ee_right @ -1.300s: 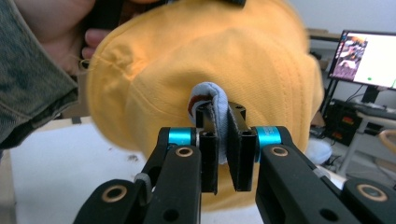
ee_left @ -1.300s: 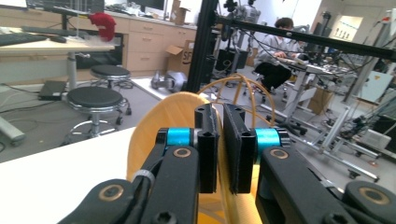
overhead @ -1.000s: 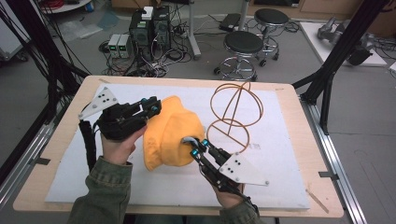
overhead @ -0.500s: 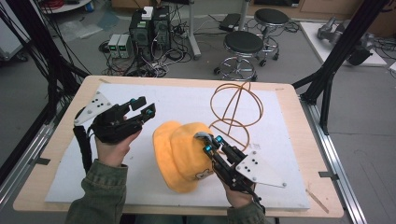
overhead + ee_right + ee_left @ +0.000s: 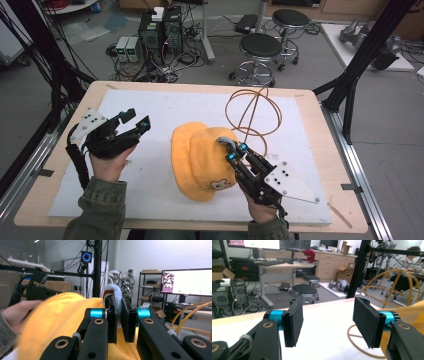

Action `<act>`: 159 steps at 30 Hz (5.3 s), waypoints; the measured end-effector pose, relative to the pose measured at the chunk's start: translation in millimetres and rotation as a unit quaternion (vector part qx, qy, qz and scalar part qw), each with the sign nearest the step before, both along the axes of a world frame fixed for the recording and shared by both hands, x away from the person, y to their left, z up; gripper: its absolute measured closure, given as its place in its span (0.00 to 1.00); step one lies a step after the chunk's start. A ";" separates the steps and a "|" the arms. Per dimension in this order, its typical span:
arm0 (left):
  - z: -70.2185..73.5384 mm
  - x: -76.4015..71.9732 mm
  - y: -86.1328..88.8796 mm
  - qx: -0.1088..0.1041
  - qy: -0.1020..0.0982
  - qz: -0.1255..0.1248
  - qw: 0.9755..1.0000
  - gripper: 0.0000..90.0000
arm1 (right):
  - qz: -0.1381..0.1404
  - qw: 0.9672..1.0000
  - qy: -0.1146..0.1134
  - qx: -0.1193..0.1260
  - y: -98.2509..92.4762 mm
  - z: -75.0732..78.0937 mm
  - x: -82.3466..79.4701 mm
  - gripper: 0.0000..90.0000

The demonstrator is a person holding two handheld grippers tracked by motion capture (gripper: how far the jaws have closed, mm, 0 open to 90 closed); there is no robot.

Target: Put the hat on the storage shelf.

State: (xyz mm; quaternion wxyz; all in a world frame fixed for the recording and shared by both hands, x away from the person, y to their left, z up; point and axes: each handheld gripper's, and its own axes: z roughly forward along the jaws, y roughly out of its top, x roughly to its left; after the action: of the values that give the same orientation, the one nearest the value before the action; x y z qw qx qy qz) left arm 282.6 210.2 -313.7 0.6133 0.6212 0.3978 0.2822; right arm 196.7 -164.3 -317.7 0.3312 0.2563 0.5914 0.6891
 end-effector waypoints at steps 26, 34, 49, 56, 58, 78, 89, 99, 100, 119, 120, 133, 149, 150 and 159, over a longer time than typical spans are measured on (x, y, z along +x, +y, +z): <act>-51.0 -14.5 33.8 0.056 -0.001 0.075 0.996 0.43 | -0.060 0.996 -0.034 0.047 -38.9 46.3 -9.7 0.94; -55.4 -17.7 39.4 0.063 -0.007 0.086 0.994 0.42 | -0.082 0.994 -0.054 0.056 -50.5 68.8 -7.8 0.94; -70.2 -22.8 60.0 0.058 -0.001 0.136 0.989 0.40 | -0.120 0.987 -0.073 0.076 -73.3 91.0 -9.1 0.94; -83.8 -24.1 71.4 0.054 0.004 0.172 0.984 0.37 | -0.141 0.983 -0.082 0.085 -87.4 101.1 -11.3 0.94; -87.6 -23.1 74.8 0.055 0.010 0.179 0.982 0.36 | -0.151 0.981 -0.082 0.086 -91.5 103.1 -10.3 0.94; -102.3 -25.0 81.8 0.064 0.023 0.192 0.979 0.34 | -0.216 0.972 -0.057 0.067 -102.4 111.6 35.0 0.93; -103.9 -25.8 81.0 0.059 0.025 0.189 0.980 0.34 | -0.217 0.975 -0.030 0.039 -90.5 107.9 64.9 0.93; -104.7 -24.7 84.0 0.055 0.028 0.192 0.979 0.34 | -0.211 0.977 -0.006 0.021 -76.3 103.3 84.4 0.93; -104.7 -24.6 84.0 0.055 0.029 0.192 0.979 0.34 | -0.209 0.978 -0.005 0.019 -74.7 102.7 85.7 0.93; -105.1 -23.9 85.9 0.048 0.029 0.194 0.979 0.34 | -0.166 0.985 0.047 -0.023 -49.9 90.2 107.8 0.92; -105.4 -23.8 86.3 0.048 0.030 0.193 0.980 0.34 | -0.166 0.985 0.050 -0.023 -49.7 89.1 108.6 0.92; -105.8 -24.3 85.3 0.047 0.031 0.192 0.980 0.34 | -0.165 0.983 0.071 -0.041 -47.8 80.5 113.3 0.92; -107.1 -24.6 86.3 0.041 0.033 0.192 0.980 0.34 | -0.160 0.982 0.096 -0.041 -50.4 69.2 114.5 0.81; -107.2 -24.6 86.3 0.041 0.033 0.192 0.980 0.34 | -0.158 0.982 0.097 -0.042 -51.0 68.5 114.3 0.79; -106.6 -25.5 85.1 0.039 0.030 0.192 0.980 0.34 | -0.162 0.982 0.090 -0.039 -53.4 70.0 109.6 0.43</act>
State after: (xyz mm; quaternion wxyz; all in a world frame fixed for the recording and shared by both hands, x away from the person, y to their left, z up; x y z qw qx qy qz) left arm 257.1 295.3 -420.3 0.5110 0.5652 0.5160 0.3914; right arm 306.3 -217.7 -247.6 0.3941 0.3964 0.5957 0.5768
